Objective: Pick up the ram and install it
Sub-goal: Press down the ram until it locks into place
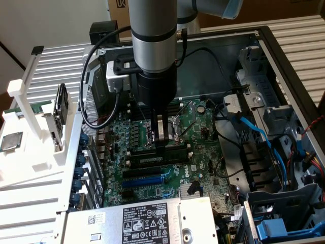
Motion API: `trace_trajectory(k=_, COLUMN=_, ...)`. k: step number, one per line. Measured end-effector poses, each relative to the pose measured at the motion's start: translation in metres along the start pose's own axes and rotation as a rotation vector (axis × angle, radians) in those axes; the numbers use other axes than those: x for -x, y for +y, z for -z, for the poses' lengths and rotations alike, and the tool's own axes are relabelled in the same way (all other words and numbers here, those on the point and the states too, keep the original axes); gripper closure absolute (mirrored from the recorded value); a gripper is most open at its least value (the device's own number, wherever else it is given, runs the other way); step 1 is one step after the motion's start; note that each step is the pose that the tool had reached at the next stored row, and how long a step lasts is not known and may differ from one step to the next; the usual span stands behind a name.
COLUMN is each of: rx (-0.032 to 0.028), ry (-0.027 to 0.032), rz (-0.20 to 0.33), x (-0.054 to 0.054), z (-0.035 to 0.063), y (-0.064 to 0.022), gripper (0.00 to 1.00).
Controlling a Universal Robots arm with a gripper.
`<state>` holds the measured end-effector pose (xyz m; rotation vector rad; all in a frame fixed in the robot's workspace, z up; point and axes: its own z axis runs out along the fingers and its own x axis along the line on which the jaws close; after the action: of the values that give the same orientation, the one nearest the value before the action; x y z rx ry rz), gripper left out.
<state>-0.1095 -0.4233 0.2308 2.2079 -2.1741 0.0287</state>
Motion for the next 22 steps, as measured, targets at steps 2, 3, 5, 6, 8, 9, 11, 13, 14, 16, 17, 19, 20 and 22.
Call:
trace_trajectory(k=2, rx=0.0, ry=-0.0007, rz=0.001, x=0.0, z=0.0, y=0.0, gripper=0.9)
trace_trajectory(k=3, rx=0.0, ry=-0.001, rz=0.001, x=-0.0002, z=0.0, y=0.0, gripper=0.9)
trace_trajectory(k=5, rx=-0.0001, ry=-0.0016, rz=0.001, x=-0.0005, z=0.0, y=0.0, gripper=0.9)
trace_trajectory(k=6, rx=-0.0001, ry=-0.002, rz=0.002, x=-0.0006, z=0.0, y=0.0, gripper=0.9)
trace_trajectory(k=8, rx=-0.0001, ry=-0.0028, rz=0.002, x=-0.0008, z=0.0, y=0.0, gripper=0.9)
trace_trajectory(k=9, rx=-0.0002, ry=-0.0032, rz=0.002, x=-0.0009, z=-0.0001, y=0.0, gripper=0.9)
trace_trajectory(k=11, rx=-0.0002, ry=-0.004, rz=0.002, x=-0.0011, z=-0.0001, y=0.0001, gripper=0.9)
trace_trajectory(k=13, rx=-0.0002, ry=-0.0044, rz=0.003, x=-0.0012, z=-0.0001, y=0.0002, gripper=0.9)
trace_trajectory(k=14, rx=-0.0002, ry=-0.0047, rz=0.003, x=-0.0012, z=-0.0001, y=0.0002, gripper=0.9)
trace_trajectory(k=16, rx=-0.0002, ry=-0.0048, rz=0.003, x=-0.0013, z=-0.0001, y=0.0003, gripper=0.9)
trace_trajectory(k=17, rx=-0.0002, ry=-0.0049, rz=0.003, x=-0.0013, z=-0.0001, y=0.0003, gripper=0.9)
trace_trajectory(k=19, rx=-0.0002, ry=-0.005, rz=0.003, x=-0.0013, z=-0.0001, y=0.0004, gripper=0.9)
trace_trajectory(k=20, rx=-0.0002, ry=-0.005, rz=0.003, x=-0.0014, z=-0.0001, y=0.0004, gripper=0.9)
trace_trajectory(k=22, rx=-0.0001, ry=-0.0051, rz=0.002, x=-0.0017, z=-0.0001, y=0.0005, gripper=0.9)
